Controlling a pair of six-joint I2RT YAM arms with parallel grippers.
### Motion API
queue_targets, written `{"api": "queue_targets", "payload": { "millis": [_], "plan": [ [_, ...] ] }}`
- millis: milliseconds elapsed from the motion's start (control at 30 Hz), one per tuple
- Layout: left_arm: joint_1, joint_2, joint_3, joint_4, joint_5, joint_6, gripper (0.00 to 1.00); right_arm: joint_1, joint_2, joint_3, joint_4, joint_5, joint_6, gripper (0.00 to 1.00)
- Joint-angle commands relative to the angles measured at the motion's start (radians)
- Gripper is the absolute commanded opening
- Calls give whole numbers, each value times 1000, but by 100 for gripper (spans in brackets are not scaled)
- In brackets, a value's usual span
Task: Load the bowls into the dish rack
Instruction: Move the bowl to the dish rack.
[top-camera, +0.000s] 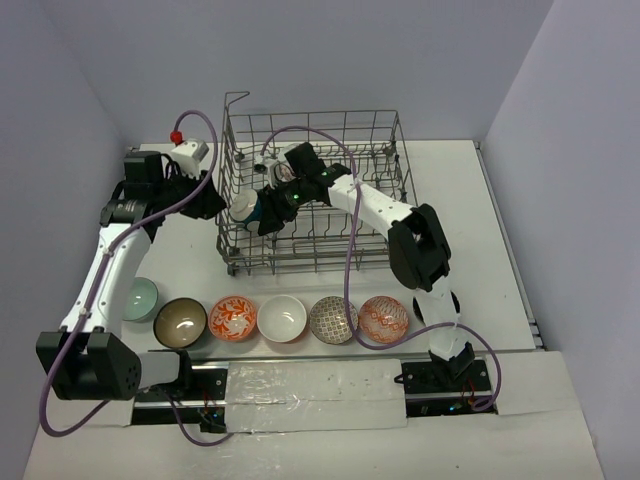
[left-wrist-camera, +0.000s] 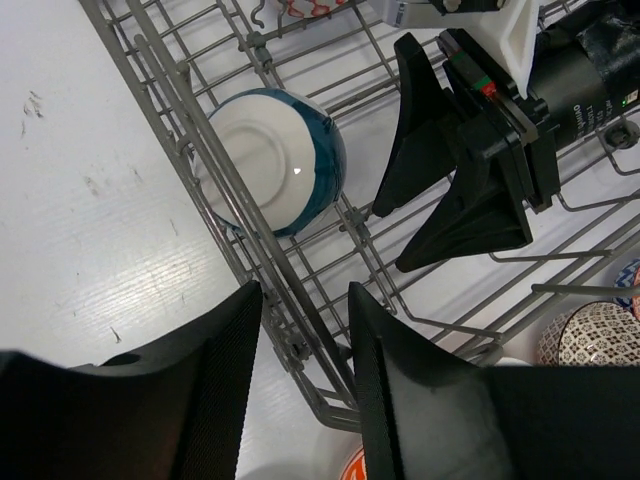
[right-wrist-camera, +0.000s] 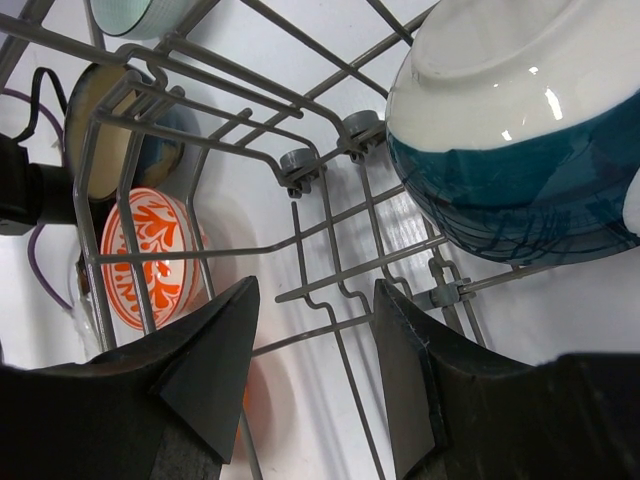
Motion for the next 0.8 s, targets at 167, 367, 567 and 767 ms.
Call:
{"api": "queue_targets", "payload": {
  "millis": [167, 367, 567, 767],
  "plan": [
    [-40, 52, 116, -32, -46, 3, 32, 2, -48, 0, 4, -10, -29, 58],
    [-72, 67, 162, -60, -118, 12, 7, 2, -53, -4, 4, -13, -30, 58],
    [-118, 76, 191, -92, -216, 29, 0, 0, -57, -7, 4, -13, -33, 58],
    [-178, 121, 248, -149, -298, 35, 0, 2, -66, -6, 5, -17, -30, 58]
  ]
}}
